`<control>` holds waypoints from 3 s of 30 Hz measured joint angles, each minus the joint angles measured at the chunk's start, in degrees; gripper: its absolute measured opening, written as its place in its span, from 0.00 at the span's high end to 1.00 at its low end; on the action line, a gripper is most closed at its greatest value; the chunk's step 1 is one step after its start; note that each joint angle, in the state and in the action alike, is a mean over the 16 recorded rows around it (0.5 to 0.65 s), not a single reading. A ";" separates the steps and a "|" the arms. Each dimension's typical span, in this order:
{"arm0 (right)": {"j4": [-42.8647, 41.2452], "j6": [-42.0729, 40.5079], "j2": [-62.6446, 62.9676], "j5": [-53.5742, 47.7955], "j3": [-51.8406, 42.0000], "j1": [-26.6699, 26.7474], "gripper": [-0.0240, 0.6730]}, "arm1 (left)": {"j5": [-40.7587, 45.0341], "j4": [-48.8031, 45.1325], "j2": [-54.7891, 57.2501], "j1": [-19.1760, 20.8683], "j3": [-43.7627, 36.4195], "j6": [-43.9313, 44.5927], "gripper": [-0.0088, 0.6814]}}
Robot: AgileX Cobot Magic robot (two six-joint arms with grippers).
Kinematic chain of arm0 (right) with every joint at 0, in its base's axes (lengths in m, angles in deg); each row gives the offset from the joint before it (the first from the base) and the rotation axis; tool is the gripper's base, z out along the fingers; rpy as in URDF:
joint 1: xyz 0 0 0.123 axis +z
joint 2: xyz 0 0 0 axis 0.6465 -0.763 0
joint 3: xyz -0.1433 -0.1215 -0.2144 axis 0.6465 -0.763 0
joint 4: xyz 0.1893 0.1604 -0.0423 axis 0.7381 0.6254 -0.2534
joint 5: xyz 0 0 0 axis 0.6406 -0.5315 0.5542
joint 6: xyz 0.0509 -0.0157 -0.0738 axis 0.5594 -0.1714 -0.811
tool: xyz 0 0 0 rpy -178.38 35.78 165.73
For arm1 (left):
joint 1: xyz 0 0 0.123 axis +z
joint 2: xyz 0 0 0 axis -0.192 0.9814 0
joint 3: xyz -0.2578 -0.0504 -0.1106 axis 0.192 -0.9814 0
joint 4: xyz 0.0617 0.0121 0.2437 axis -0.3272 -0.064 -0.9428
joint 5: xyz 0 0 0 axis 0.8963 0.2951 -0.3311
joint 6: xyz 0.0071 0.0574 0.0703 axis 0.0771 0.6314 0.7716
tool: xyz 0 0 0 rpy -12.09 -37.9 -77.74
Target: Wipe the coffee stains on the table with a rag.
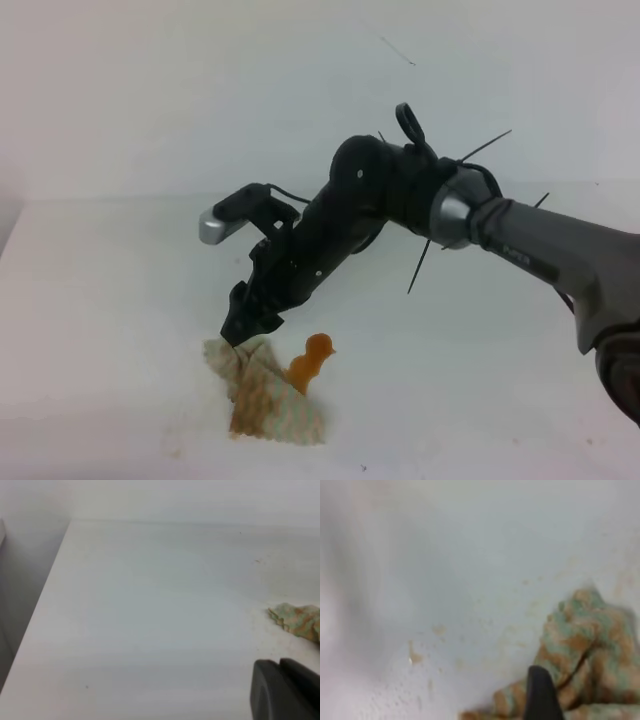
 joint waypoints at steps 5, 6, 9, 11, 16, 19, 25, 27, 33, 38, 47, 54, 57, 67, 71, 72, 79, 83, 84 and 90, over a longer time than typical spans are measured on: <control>-3.94 1.52 0.03 -3.19 1.42 1.01 0.39 | 0.00 0.00 0.00 0.00 0.00 0.00 0.99; -4.75 1.97 0.01 -3.58 1.50 1.32 0.37 | 0.00 0.00 0.00 0.00 0.00 0.00 0.99; -7.48 3.53 -0.18 -4.32 1.46 2.39 0.36 | 0.00 0.00 0.00 0.00 0.00 0.00 0.99; -9.02 4.71 -0.45 -4.49 1.16 3.19 0.36 | 0.00 0.00 0.00 0.00 0.00 0.00 0.99; -12.05 7.97 -1.27 -3.74 0.38 4.96 0.40 | 0.00 0.00 0.00 0.00 0.00 0.00 0.99; -14.64 10.25 -1.78 -2.99 0.21 5.73 0.46 | 0.00 0.00 0.00 0.00 0.00 0.00 0.99; -20.73 14.18 -2.56 -2.43 0.18 6.03 0.58 | 0.00 0.00 0.00 0.00 0.00 0.00 0.99; -22.38 15.17 -2.62 -2.37 0.25 5.69 0.62 | 0.00 0.00 0.00 0.00 0.00 0.00 0.99; -26.55 17.24 -2.64 -2.30 0.37 3.30 0.70 | 0.00 0.00 0.00 0.00 0.00 0.00 0.99; -26.29 16.93 -2.64 -2.30 0.48 0.27 0.70 | 0.00 0.00 0.00 0.00 0.00 0.00 0.99; -22.98 13.45 -1.18 -1.80 0.21 -3.45 0.71 | 0.00 0.00 0.00 0.00 0.00 0.00 0.99; -22.08 10.87 3.79 -1.07 -0.06 -5.07 0.71 | 0.00 0.00 0.00 0.00 0.00 0.00 0.99; -22.38 10.34 6.16 -0.94 -0.16 -6.22 0.71 | 0.00 0.00 0.00 0.00 0.00 0.00 0.99; -21.69 9.46 10.23 4.83 -4.50 -9.86 0.71 | 0.00 0.00 0.00 0.00 0.00 0.00 0.99; -20.03 8.72 9.51 8.08 -7.34 -10.30 0.71 | 0.00 0.00 0.00 0.00 0.00 0.00 0.99; -19.61 8.54 9.22 8.93 -8.06 -10.30 0.71 | 0.00 0.00 0.00 0.00 0.00 0.00 0.99; -16.80 7.23 7.00 12.50 -11.24 -9.19 0.71 | 0.00 0.00 0.00 0.00 0.00 0.00 0.99; -15.67 6.79 5.89 12.92 -11.51 -7.66 0.71 | 0.00 0.00 0.00 0.00 0.00 0.00 0.99; -15.32 6.63 5.69 12.99 -11.51 -7.20 0.71 | 0.00 0.00 0.00 0.00 0.00 0.00 0.99; -13.28 5.64 6.03 12.79 -11.54 -4.50 0.71 | 0.00 0.00 0.00 0.00 0.00 0.00 0.99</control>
